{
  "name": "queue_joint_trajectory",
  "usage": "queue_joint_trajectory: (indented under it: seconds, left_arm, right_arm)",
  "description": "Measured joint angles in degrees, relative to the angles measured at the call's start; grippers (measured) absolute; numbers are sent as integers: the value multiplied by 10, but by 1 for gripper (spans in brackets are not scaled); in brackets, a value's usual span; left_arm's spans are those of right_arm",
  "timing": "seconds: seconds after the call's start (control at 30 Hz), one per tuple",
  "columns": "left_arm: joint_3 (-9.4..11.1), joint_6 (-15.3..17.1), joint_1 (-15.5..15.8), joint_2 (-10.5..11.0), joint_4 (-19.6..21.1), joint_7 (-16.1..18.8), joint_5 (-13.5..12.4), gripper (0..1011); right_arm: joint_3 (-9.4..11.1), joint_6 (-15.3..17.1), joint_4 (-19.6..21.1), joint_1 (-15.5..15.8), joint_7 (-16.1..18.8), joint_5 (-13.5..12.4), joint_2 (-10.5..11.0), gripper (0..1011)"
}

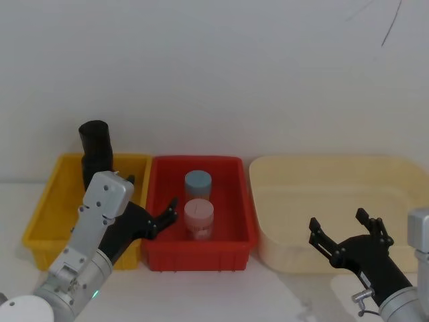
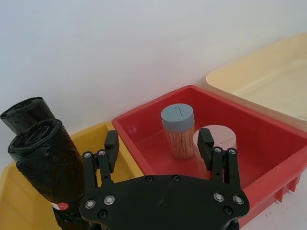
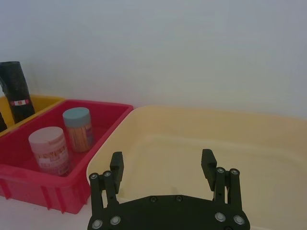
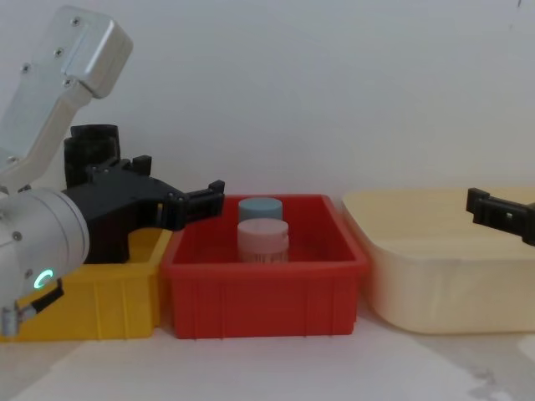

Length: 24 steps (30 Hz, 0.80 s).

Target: Pick up the garbage bag with the one hand and transfer it to the other hand.

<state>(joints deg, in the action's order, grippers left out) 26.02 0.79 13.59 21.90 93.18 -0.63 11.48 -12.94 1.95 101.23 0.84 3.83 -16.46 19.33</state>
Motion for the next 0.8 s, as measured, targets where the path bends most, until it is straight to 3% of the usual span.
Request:
queue_joint_trajectory:
  seconds: [0.8]
  left_arm:
    - [0, 0, 0, 0, 0, 0, 0, 1000]
  right_arm:
    - [0, 0, 0, 0, 0, 0, 0, 999]
